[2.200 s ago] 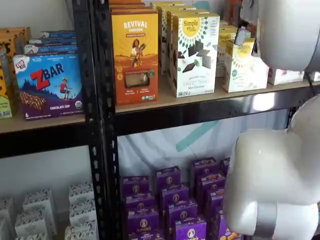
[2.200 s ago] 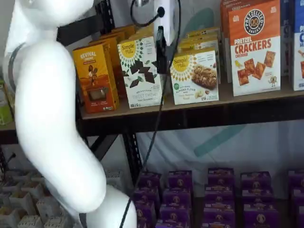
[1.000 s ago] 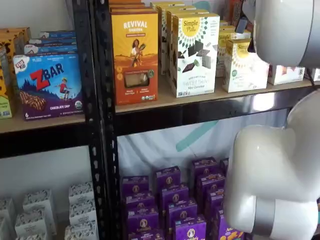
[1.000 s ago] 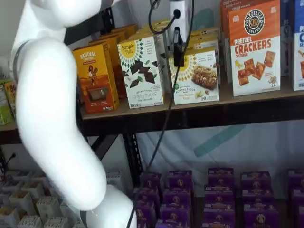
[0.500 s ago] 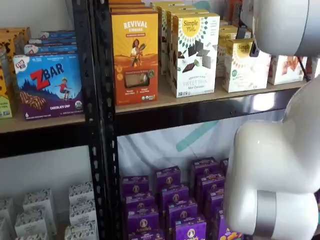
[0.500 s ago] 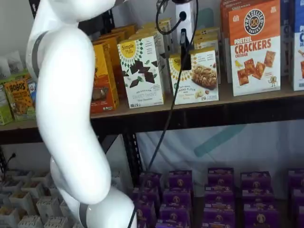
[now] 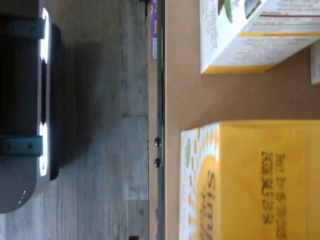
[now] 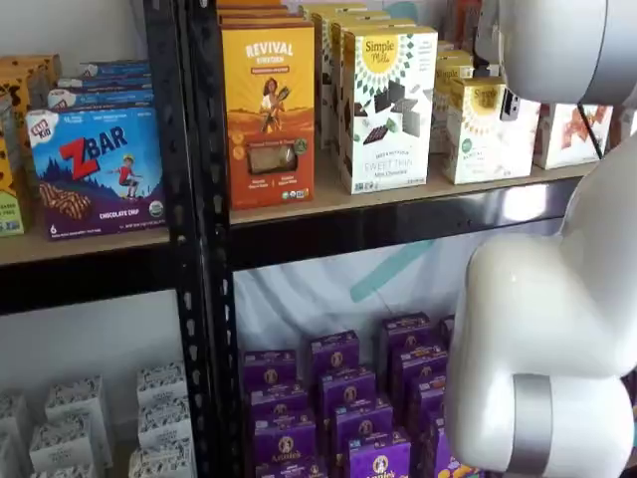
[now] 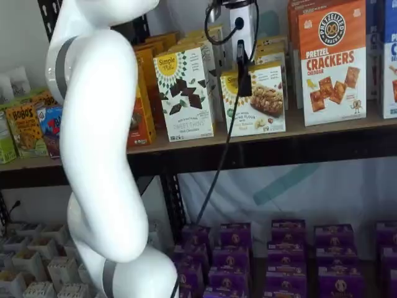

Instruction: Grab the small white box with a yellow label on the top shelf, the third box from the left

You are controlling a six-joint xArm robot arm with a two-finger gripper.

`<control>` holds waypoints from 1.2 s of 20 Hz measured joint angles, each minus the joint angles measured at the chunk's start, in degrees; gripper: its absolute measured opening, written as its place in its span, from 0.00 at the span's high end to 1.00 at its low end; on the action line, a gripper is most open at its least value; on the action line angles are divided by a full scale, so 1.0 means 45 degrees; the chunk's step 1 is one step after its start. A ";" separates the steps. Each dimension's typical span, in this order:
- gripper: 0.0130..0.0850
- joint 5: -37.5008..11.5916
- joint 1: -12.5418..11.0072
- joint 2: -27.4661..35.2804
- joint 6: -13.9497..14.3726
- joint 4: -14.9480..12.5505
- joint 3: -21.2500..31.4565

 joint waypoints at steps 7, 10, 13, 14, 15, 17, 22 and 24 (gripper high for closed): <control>0.00 -0.0307 0.0244 -0.0101 0.0224 -0.0053 0.0388; 0.00 -0.0329 0.0245 -0.0071 0.0229 0.0002 0.0384; 0.11 -0.0295 0.0229 -0.0042 0.0221 0.0031 0.0350; 0.17 -0.0285 0.0221 -0.0042 0.0213 0.0031 0.0351; 0.22 -0.0282 0.0214 -0.0047 0.0205 0.0025 0.0360; 0.28 -0.0292 0.0196 -0.0065 0.0187 0.0024 0.0387; 0.28 -0.0275 0.0179 -0.0097 0.0167 0.0002 0.0433; 0.33 -0.0273 0.0146 -0.0113 0.0143 0.0060 0.0450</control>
